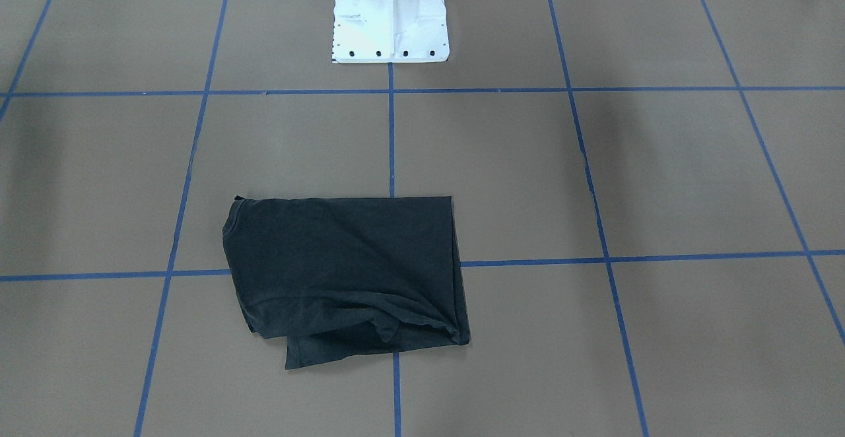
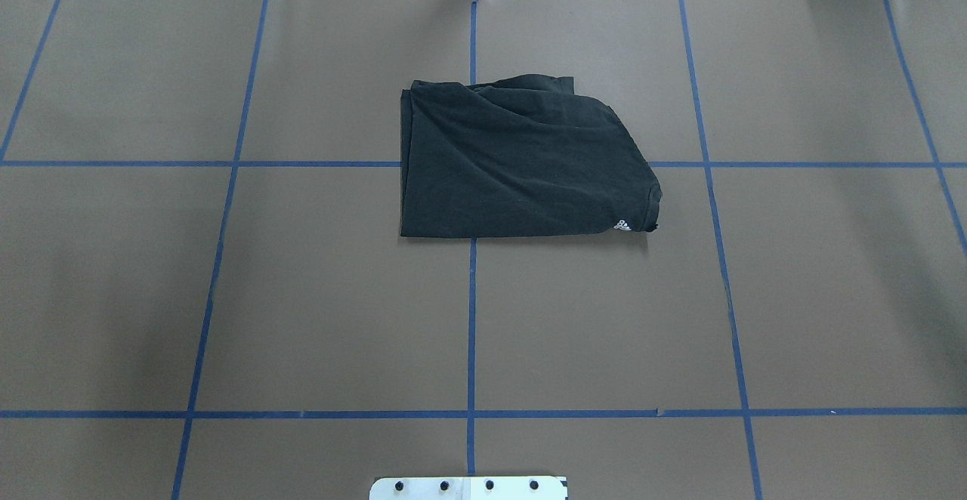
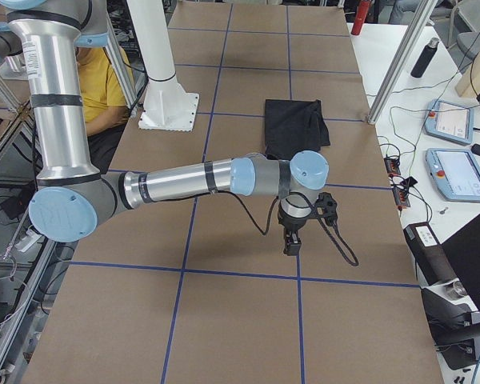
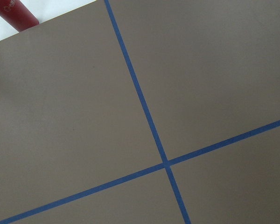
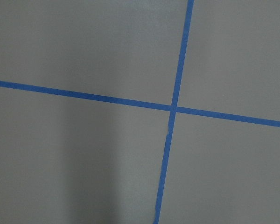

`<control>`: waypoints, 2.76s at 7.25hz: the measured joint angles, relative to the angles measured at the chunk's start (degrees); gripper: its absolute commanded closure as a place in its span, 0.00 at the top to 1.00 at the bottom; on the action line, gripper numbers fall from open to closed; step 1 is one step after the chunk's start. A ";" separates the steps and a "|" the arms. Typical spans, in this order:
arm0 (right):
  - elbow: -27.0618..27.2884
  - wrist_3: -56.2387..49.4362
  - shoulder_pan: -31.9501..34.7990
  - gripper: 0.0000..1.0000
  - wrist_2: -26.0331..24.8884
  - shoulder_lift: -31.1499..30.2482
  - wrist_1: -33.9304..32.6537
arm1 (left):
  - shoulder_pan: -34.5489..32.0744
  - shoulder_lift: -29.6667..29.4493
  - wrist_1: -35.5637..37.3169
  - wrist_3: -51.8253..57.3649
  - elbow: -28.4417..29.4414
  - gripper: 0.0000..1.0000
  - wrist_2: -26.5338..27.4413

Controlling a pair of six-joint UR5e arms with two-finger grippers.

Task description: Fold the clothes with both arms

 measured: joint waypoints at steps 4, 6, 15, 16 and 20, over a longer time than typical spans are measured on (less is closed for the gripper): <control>-0.19 0.01 -0.21 1.00 0.06 0.12 -0.11 | -0.03 0.36 -0.47 -0.26 -0.13 1.00 -0.19; 0.05 0.09 -0.30 1.00 0.08 0.39 -0.09 | 0.00 0.05 -0.71 -0.39 -0.08 1.00 -0.26; 0.34 0.22 -0.70 1.00 0.33 0.00 0.35 | 0.01 -0.91 -0.87 -0.76 -0.95 1.00 -0.27; 0.25 0.31 -1.08 1.00 0.65 -0.08 0.38 | 0.01 -0.87 -0.86 -0.77 -1.17 1.00 -0.27; 0.49 0.29 -1.69 1.00 1.79 -1.32 0.44 | 0.01 -0.36 -0.80 -0.77 -1.02 1.00 -0.54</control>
